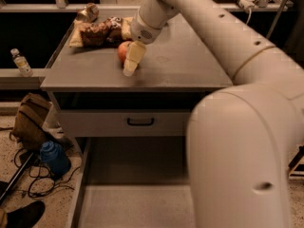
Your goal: Pick apple from middle drawer and place on counter
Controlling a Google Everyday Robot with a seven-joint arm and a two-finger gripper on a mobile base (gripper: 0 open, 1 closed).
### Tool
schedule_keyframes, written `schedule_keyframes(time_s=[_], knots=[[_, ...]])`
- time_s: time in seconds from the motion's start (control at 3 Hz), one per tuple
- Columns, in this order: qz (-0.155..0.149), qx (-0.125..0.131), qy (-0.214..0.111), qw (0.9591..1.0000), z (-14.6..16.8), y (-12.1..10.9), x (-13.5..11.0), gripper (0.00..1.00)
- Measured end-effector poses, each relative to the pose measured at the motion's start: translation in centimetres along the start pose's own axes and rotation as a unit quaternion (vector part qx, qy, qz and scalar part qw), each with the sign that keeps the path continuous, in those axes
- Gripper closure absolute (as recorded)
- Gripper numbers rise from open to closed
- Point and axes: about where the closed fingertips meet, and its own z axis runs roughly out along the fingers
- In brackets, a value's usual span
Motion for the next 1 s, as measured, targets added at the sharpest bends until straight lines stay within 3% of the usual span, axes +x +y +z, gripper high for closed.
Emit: schedule_keyframes(time_s=[0.33, 0.67, 1.0], knots=[[0.024, 0.091, -0.033, 0.9950, -8.2, 1.7, -0.1, 0.00], [0.034, 0.166, -0.086, 0.9818, -15.9, 6.5, -4.0, 0.00], [0.018, 0.204, -0.096, 0.9741, -18.8, 9.3, -6.2, 0.00]])
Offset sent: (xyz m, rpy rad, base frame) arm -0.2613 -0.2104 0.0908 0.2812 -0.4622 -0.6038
